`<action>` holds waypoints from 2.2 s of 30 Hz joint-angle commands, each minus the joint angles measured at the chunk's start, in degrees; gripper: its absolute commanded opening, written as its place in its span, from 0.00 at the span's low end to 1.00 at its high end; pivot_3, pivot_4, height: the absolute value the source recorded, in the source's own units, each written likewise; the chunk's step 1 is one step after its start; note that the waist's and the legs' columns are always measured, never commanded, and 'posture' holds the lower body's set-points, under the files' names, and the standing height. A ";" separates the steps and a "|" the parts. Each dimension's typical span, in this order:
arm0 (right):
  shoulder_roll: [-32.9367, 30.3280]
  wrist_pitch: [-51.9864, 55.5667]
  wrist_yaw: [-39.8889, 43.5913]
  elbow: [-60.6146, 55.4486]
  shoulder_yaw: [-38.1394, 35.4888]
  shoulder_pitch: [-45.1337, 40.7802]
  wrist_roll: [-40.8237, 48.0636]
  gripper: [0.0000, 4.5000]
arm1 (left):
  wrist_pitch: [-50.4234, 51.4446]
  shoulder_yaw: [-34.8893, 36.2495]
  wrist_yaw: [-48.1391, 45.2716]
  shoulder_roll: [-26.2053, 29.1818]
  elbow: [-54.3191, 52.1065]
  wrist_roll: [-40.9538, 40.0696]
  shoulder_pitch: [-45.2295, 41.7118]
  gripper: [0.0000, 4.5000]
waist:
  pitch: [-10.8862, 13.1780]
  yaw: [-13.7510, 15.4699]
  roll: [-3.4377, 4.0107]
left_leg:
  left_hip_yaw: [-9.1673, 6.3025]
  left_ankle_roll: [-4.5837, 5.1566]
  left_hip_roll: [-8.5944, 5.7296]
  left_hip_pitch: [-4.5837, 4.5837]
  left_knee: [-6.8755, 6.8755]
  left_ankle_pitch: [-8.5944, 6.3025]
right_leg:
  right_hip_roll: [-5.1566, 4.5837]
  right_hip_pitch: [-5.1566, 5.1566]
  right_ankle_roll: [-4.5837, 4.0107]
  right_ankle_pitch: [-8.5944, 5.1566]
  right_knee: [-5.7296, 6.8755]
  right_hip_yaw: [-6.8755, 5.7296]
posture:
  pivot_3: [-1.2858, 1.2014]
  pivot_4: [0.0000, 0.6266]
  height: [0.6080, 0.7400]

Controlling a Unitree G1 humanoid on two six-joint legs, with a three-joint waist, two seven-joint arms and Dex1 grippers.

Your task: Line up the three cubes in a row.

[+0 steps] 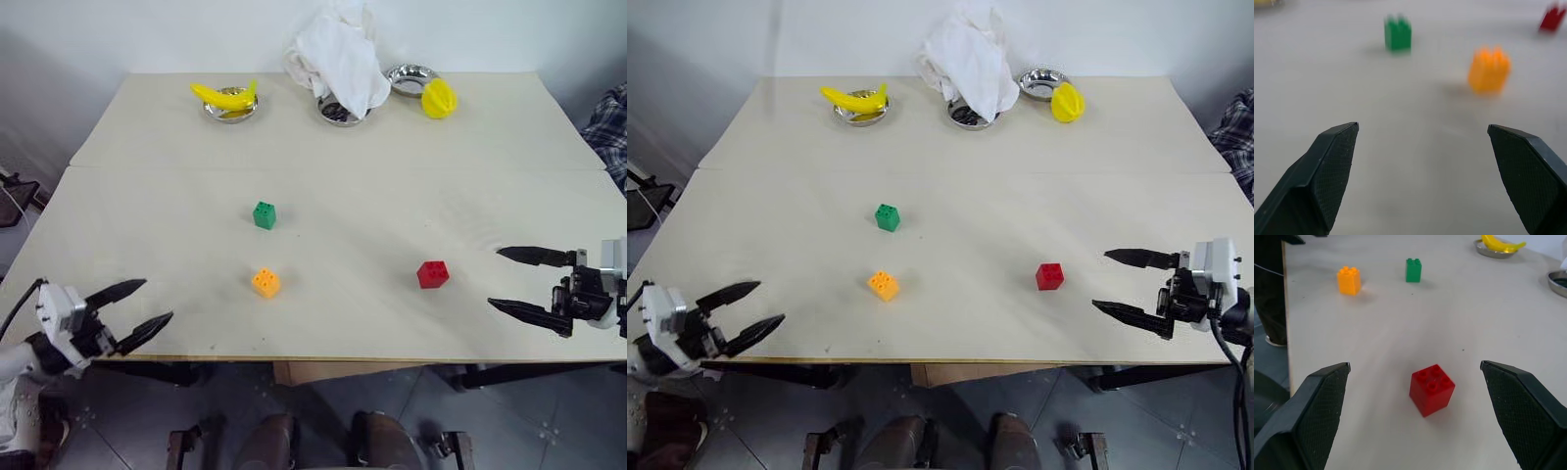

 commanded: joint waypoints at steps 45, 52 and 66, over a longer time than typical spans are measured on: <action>-0.40 7.59 -1.38 -7.37 -9.39 5.81 -0.33 1.00 | 13.66 -36.58 2.14 -14.09 25.82 23.66 -58.76 0.34 | 0.21 0.78 -0.45 | 0.08 0.06 -0.33 -0.27 0.43 0.04 | 0.23 -0.31 0.11 0.05 0.74 0.04 | 0.52 0.24 1.00; -1.43 6.90 0.07 -5.40 -12.14 8.26 -0.80 1.00 | 18.67 -47.00 -8.67 -20.33 18.13 25.34 -60.20 0.34 | 0.22 1.34 -0.46 | 0.10 0.13 -0.37 -0.34 0.55 0.05 | 0.20 -0.26 0.15 0.06 0.69 0.06 | 0.52 0.24 1.00; -2.37 8.27 3.24 -8.46 -15.94 14.25 -0.04 1.00 | 17.02 -54.81 0.17 -29.31 26.65 37.73 -60.62 0.34 | 0.26 1.39 -0.54 | 0.14 0.21 -0.34 -0.37 0.65 0.04 | 0.24 -0.27 0.19 0.08 0.69 0.14 | 0.52 0.24 1.00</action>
